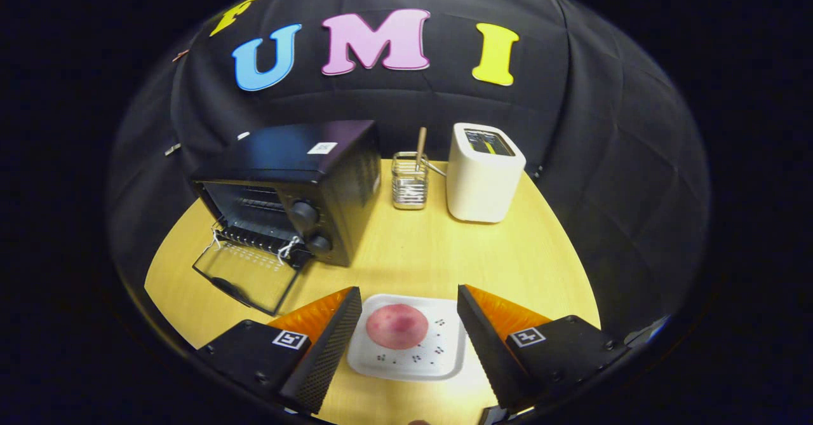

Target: Open the toaster oven, put the food inside, and close the toaster oven door.

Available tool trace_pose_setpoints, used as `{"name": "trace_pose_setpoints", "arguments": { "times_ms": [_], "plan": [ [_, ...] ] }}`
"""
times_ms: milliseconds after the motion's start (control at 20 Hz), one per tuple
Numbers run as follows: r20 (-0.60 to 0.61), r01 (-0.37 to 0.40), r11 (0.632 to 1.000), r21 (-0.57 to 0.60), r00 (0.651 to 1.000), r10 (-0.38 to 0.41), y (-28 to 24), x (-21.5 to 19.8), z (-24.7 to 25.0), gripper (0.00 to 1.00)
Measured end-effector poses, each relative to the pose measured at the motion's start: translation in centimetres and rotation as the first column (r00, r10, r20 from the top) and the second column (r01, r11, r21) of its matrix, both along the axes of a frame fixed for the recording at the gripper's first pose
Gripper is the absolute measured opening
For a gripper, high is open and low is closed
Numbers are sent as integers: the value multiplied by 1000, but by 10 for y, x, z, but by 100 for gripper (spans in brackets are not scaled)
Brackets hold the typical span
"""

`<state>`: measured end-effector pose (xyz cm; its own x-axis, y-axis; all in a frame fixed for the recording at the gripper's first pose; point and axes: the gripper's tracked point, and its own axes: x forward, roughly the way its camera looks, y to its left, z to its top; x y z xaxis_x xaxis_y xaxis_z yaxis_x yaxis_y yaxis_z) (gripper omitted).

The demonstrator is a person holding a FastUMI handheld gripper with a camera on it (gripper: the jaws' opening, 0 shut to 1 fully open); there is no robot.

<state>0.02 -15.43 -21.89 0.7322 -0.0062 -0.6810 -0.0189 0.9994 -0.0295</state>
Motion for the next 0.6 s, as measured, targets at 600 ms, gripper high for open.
{"name": "trace_pose_setpoints", "arguments": {
  "times_ms": [600],
  "plan": [
    [-285,40,994,100,959,-10,-63,-43,-99,100]
  ]
}}
